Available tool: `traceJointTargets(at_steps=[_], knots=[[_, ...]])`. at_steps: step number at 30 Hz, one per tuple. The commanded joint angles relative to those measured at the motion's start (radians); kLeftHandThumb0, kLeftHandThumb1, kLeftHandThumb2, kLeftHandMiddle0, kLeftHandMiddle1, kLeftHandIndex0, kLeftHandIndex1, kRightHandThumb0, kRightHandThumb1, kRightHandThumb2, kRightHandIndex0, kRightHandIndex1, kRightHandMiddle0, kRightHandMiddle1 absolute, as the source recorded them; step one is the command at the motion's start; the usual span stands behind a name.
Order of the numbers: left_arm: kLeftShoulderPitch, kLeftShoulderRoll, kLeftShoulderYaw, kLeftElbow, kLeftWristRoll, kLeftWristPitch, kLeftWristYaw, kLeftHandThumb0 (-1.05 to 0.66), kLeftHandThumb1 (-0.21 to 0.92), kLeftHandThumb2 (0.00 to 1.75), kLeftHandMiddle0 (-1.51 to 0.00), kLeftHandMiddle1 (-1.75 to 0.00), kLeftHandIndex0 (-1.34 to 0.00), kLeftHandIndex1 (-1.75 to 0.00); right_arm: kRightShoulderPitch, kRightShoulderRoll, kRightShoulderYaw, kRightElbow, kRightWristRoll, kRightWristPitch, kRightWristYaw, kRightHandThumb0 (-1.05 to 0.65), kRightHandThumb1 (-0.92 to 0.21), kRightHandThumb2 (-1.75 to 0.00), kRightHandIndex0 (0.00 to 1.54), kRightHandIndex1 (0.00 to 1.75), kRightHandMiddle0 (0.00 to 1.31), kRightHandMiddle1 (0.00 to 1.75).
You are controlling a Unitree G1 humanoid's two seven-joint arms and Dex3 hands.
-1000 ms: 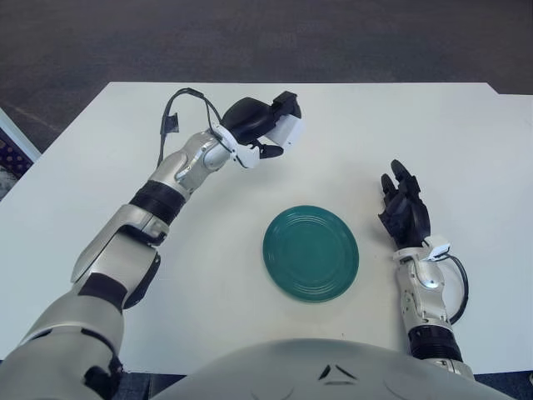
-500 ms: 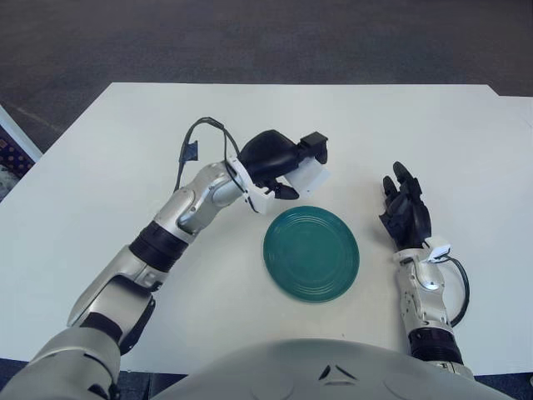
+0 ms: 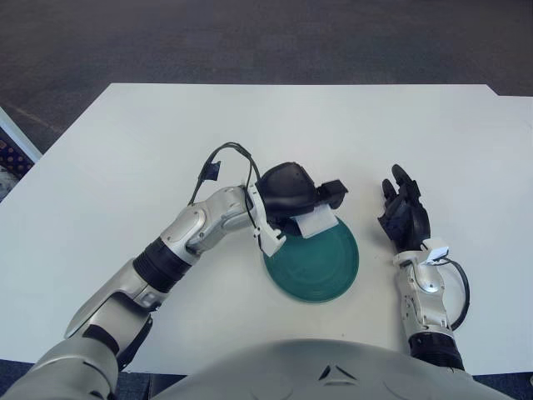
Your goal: Put the charger into the plate.
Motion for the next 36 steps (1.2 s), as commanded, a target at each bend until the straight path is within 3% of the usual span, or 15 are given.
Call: traceJointTargets(at_steps=[1,15,26,36], knots=[[-0.033,0.004,-0.03,0.045,0.081,-0.043,0.062,-0.5,0.23,1.41,-1.1,-1.75,-0.68,-1.75,0.047,0.014,0.008,0.022,-0.011,0.034,-0.008,-0.94,-0.92,-1.03,0.14,0.0,0.0,0.36],[0.026,-0.027,-0.117,0.107,0.228,-0.052,0.147,-0.49,0.28,1.35,-1.19,-1.75,-0.64,-1.75,0.042,0.019,0.013,0.034,0.0,0.032,-0.01,-0.93,-0.92,-1.03,0.16,0.01,0.0,0.38],[-0.001,-0.031,-0.153,0.171,0.295,-0.048,0.166,-0.48,0.31,1.31,-1.19,-1.75,-0.61,-1.75,0.035,0.026,0.014,0.044,0.005,0.027,-0.008,-0.9,-0.92,-1.04,0.17,0.01,0.0,0.41],[-0.018,-0.036,-0.179,0.191,0.289,-0.056,0.147,-0.47,0.35,1.26,-1.18,-1.75,-0.58,-1.75,0.029,0.03,0.012,0.054,0.017,0.024,-0.002,-0.89,-0.92,-1.04,0.18,0.01,0.0,0.43]])
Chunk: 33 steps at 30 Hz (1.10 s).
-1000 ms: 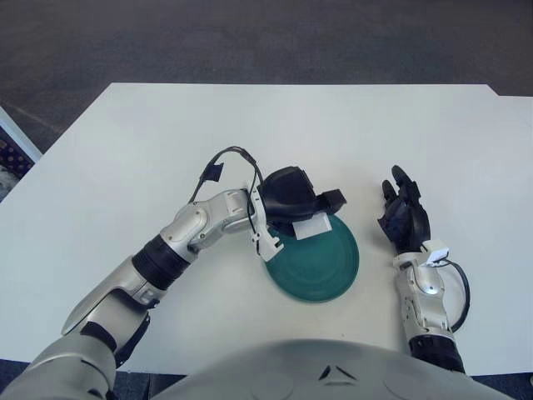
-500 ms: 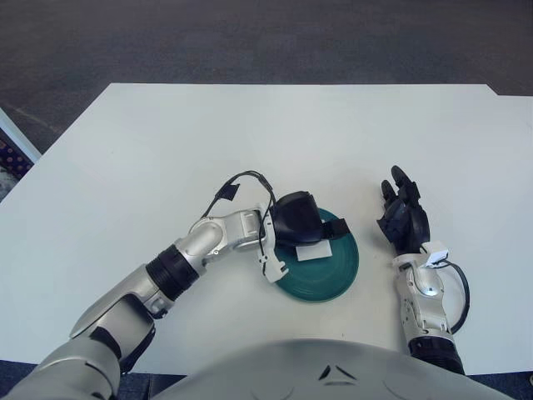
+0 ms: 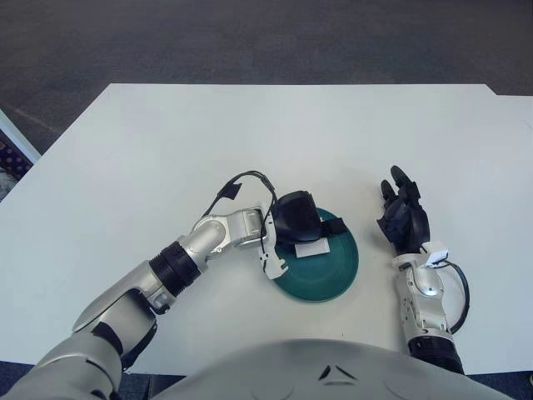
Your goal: Put the charger into the plate.
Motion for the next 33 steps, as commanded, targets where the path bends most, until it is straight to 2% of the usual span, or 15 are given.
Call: traceJointTargets(at_steps=[1,10,15,17,18,22,24,26,27,30,31,32,33], knots=[[-0.001,0.008,-0.023,0.019,0.013,-0.005,-0.02,-0.47,0.35,1.26,-1.18,-1.75,-0.58,-1.75,0.022,0.024,0.004,0.044,0.013,0.029,0.002,-0.89,-0.92,-1.04,0.18,0.01,0.0,0.43],[-0.014,0.017,-0.035,0.039,0.014,-0.008,-0.019,-0.47,0.34,1.23,-1.15,-1.75,-0.62,-1.69,0.015,0.033,0.004,0.049,0.015,0.028,-0.004,-0.88,-0.92,-1.05,0.19,0.01,0.0,0.44],[-0.034,0.026,-0.027,0.063,0.003,-0.014,-0.02,-0.45,0.4,1.06,-1.15,-1.75,-0.68,-1.53,0.012,0.028,0.006,0.058,0.006,0.021,-0.004,-0.89,-0.92,-1.04,0.19,0.01,0.0,0.44],[-0.035,0.029,-0.024,0.066,-0.009,-0.021,-0.018,-0.44,0.45,0.93,-1.15,-1.75,-0.7,-1.45,0.011,0.025,0.007,0.063,0.006,0.018,0.002,-0.89,-0.92,-1.04,0.19,0.01,0.0,0.44],[-0.035,0.032,-0.023,0.068,-0.015,-0.026,-0.014,-0.42,0.55,0.78,-1.15,-1.75,-0.67,-1.42,0.01,0.024,0.008,0.065,0.007,0.017,0.003,-0.89,-0.92,-1.03,0.19,0.01,0.0,0.45],[-0.021,0.039,-0.02,0.073,-0.033,-0.039,0.007,-0.39,0.77,0.42,-1.15,-1.75,-0.62,-1.37,0.007,0.025,0.008,0.07,0.009,0.016,0.006,-0.9,-0.92,-1.03,0.19,0.01,0.0,0.45],[-0.015,0.039,-0.019,0.079,-0.046,-0.045,0.012,-0.39,0.86,0.29,-1.12,-1.75,-0.57,-1.38,0.007,0.026,0.008,0.071,0.011,0.016,0.007,-0.89,-0.92,-1.03,0.19,0.01,0.0,0.45],[-0.01,0.039,-0.019,0.094,-0.062,-0.051,0.015,-0.61,0.89,0.22,-0.97,-1.75,-0.43,-1.36,0.005,0.028,0.007,0.073,0.013,0.017,0.005,-0.89,-0.92,-1.03,0.2,0.01,0.0,0.45],[-0.008,0.037,-0.019,0.101,-0.076,-0.051,-0.001,-0.74,0.9,0.26,-0.81,-1.75,-0.35,-1.34,0.004,0.03,0.006,0.074,0.014,0.018,0.003,-0.89,-0.92,-1.03,0.2,0.01,0.0,0.45],[-0.009,0.037,-0.023,0.109,-0.096,-0.047,-0.035,-0.95,0.91,0.4,-0.4,-1.75,-0.17,-1.24,0.002,0.033,0.005,0.074,0.015,0.02,-0.001,-0.88,-0.92,-1.03,0.2,0.01,0.0,0.45],[-0.014,0.039,-0.028,0.11,-0.097,-0.047,-0.056,-0.97,0.92,0.43,-0.35,-1.61,-0.13,-1.19,0.0,0.034,0.004,0.076,0.014,0.019,-0.003,-0.88,-0.92,-1.03,0.2,0.01,0.0,0.45],[-0.018,0.041,-0.031,0.111,-0.097,-0.047,-0.071,-1.0,0.92,0.5,-0.29,-1.2,-0.09,-1.01,-0.001,0.034,0.004,0.078,0.013,0.019,-0.005,-0.88,-0.92,-1.03,0.2,0.01,0.0,0.46],[-0.02,0.042,-0.033,0.111,-0.098,-0.047,-0.081,-1.01,0.92,0.52,-0.29,-1.02,-0.07,-0.94,-0.002,0.034,0.004,0.079,0.013,0.019,-0.006,-0.88,-0.92,-1.03,0.2,0.01,0.0,0.46]])
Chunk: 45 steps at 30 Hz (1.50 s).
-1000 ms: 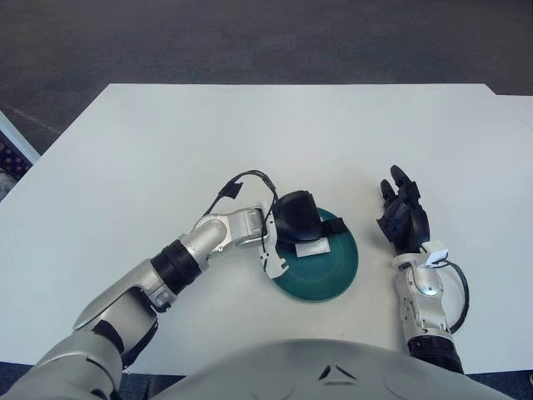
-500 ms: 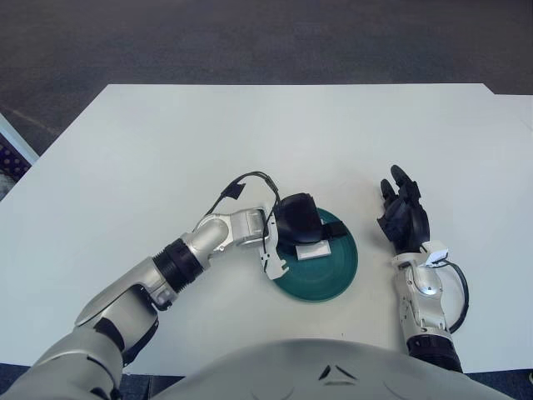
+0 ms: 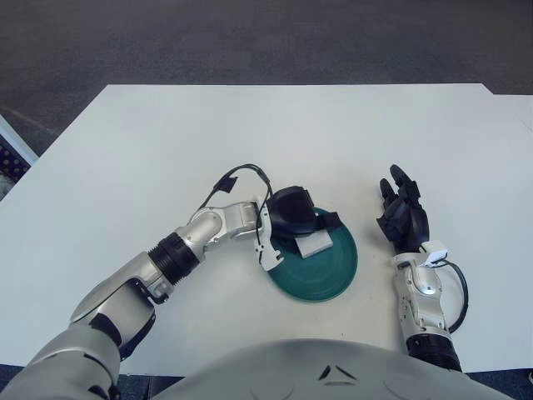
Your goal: Put the charger into the plate.
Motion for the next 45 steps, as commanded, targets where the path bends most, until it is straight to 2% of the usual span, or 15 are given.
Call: traceJointTargets(at_steps=[1,3,4,5,7,12,23,45], knots=[[0.012,0.019,-0.028,0.027,0.004,-0.006,-0.074,-1.02,0.92,0.56,-0.31,-0.72,-0.04,-0.84,0.017,0.028,0.006,0.058,0.006,0.037,-0.006,-0.88,-0.92,-1.03,0.2,0.01,0.0,0.46],[0.005,0.023,-0.035,0.027,0.005,-0.009,-0.102,-1.04,0.92,0.62,-0.26,-0.33,-0.02,-0.61,0.016,0.027,0.005,0.059,0.005,0.037,-0.008,-0.88,-0.92,-1.03,0.2,0.01,0.0,0.46],[-0.019,0.034,-0.039,0.004,-0.01,-0.024,-0.165,-1.04,0.92,0.63,-0.25,-0.27,-0.01,-0.56,0.015,0.026,0.005,0.06,0.002,0.038,-0.011,-0.88,-0.92,-1.03,0.2,0.01,0.0,0.46],[-0.035,0.043,-0.041,-0.013,-0.022,-0.034,-0.209,-1.04,0.92,0.68,-0.16,-0.18,-0.01,-0.4,0.015,0.026,0.004,0.06,-0.001,0.038,-0.013,-0.87,-0.92,-1.04,0.2,0.01,0.0,0.46],[-0.059,0.056,-0.041,-0.047,-0.047,-0.05,-0.287,-1.05,0.92,0.72,-0.07,-0.08,0.0,-0.2,0.015,0.025,0.004,0.061,-0.004,0.038,-0.017,-0.87,-0.92,-1.04,0.2,0.01,0.0,0.47],[-0.058,0.065,-0.039,-0.062,-0.071,-0.065,-0.342,-1.05,0.92,0.72,-0.01,-0.01,0.0,-0.03,0.013,0.02,0.002,0.068,-0.006,0.039,-0.021,-0.87,-0.92,-1.04,0.21,0.01,0.0,0.47],[-0.052,0.078,-0.03,-0.068,-0.107,-0.095,-0.375,-1.05,0.92,0.67,0.0,0.0,0.0,0.0,0.017,0.013,0.007,0.067,-0.014,0.04,-0.018,-0.89,-0.92,-1.04,0.2,0.0,0.0,0.47],[-0.012,0.081,0.03,-0.1,-0.155,-0.06,-0.377,-1.05,0.92,0.57,0.0,0.0,0.0,0.0,0.021,0.003,0.01,0.066,-0.022,0.045,-0.01,-0.9,-0.92,-1.06,0.19,0.0,0.0,0.43]])
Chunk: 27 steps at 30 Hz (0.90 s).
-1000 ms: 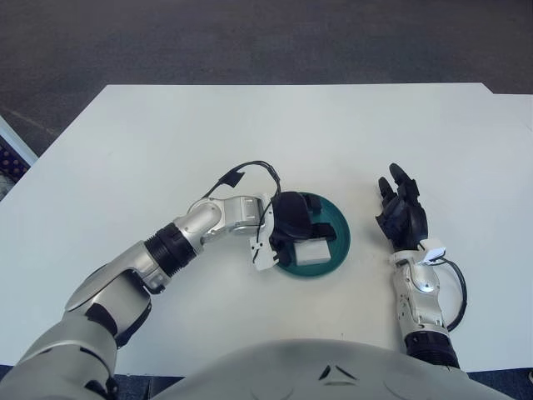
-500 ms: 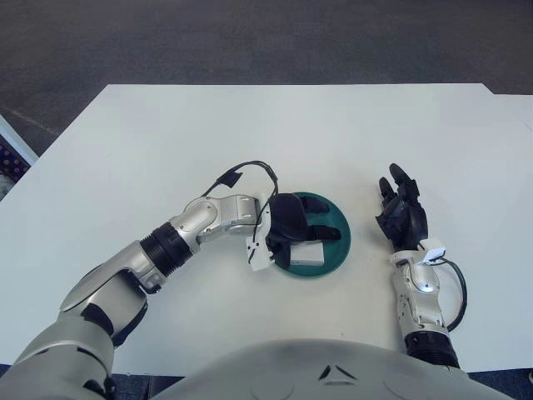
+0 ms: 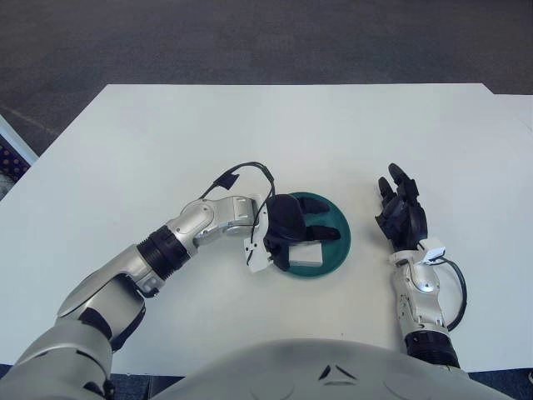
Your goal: Put the charger into the plate.
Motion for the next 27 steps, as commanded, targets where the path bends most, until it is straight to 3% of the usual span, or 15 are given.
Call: traceJointTargets(at_steps=[1,7,15,19,27], knots=[[0.015,0.019,0.026,-0.01,-0.017,0.008,-0.013,-1.05,0.92,0.57,0.0,0.0,0.0,0.0,0.032,0.005,0.007,0.054,-0.012,0.044,-0.002,-0.9,-0.92,-1.06,0.19,0.0,0.0,0.43],[-0.038,0.029,0.091,-0.053,-0.086,0.013,-0.064,-1.05,0.92,0.6,0.0,0.0,0.0,0.0,0.034,0.005,0.007,0.063,-0.013,0.013,0.004,-0.88,-0.92,-1.04,0.17,0.0,0.0,0.43],[-0.003,0.014,0.175,-0.072,-0.112,0.016,0.028,-1.05,0.92,0.72,0.0,0.0,0.0,0.0,0.009,0.01,-0.002,0.103,0.035,0.007,0.048,-0.9,-0.92,-1.0,0.13,0.0,0.0,0.39],[0.009,-0.023,0.251,-0.019,-0.179,0.026,0.14,-1.05,0.92,0.8,0.0,0.0,0.0,0.0,-0.01,0.011,-0.017,0.132,0.057,0.011,0.067,-0.92,-0.92,-1.01,0.11,0.0,0.0,0.34],[0.028,-0.071,0.367,0.038,-0.365,0.101,0.167,-1.05,0.92,0.77,0.0,0.0,0.0,0.0,-0.007,0.013,-0.023,0.139,0.039,0.0,0.06,-0.92,-0.92,-1.02,0.13,0.01,0.0,0.38]])
